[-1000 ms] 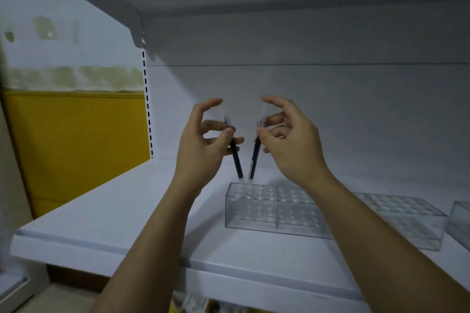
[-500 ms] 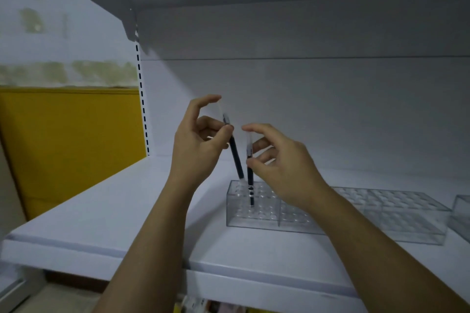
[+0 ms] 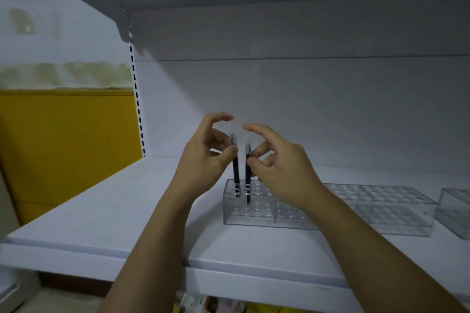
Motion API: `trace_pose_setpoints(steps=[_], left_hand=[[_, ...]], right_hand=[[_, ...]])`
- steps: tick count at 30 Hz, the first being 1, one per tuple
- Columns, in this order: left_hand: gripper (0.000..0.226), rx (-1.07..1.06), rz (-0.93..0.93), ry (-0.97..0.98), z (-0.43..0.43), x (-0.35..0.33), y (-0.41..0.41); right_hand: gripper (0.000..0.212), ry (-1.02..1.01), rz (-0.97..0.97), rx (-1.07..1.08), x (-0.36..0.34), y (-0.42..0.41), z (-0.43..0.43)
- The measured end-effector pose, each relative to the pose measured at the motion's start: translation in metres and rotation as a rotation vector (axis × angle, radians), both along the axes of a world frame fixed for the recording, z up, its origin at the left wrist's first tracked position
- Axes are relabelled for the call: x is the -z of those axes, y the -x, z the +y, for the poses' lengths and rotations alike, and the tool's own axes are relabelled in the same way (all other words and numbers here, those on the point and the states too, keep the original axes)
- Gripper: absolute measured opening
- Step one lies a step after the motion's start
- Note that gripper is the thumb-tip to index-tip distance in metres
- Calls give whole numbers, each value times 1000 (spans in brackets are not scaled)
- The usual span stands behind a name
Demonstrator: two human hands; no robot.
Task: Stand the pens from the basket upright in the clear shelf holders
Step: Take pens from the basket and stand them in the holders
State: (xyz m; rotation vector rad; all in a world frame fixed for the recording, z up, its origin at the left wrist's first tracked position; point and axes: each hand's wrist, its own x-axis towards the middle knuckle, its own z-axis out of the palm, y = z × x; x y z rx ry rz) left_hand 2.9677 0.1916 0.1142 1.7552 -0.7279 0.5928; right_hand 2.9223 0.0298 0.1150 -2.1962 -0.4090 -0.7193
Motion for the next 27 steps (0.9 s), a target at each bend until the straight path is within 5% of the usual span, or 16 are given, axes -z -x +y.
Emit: trace_pose_setpoints(steps=[19, 27], left_hand=[[47, -37, -16, -189, 5, 6, 10], [73, -213, -48, -237, 14, 12, 39]], right_hand=[[66, 18, 43, 34, -5, 9, 3], [83, 80, 49, 108, -8, 38, -1]])
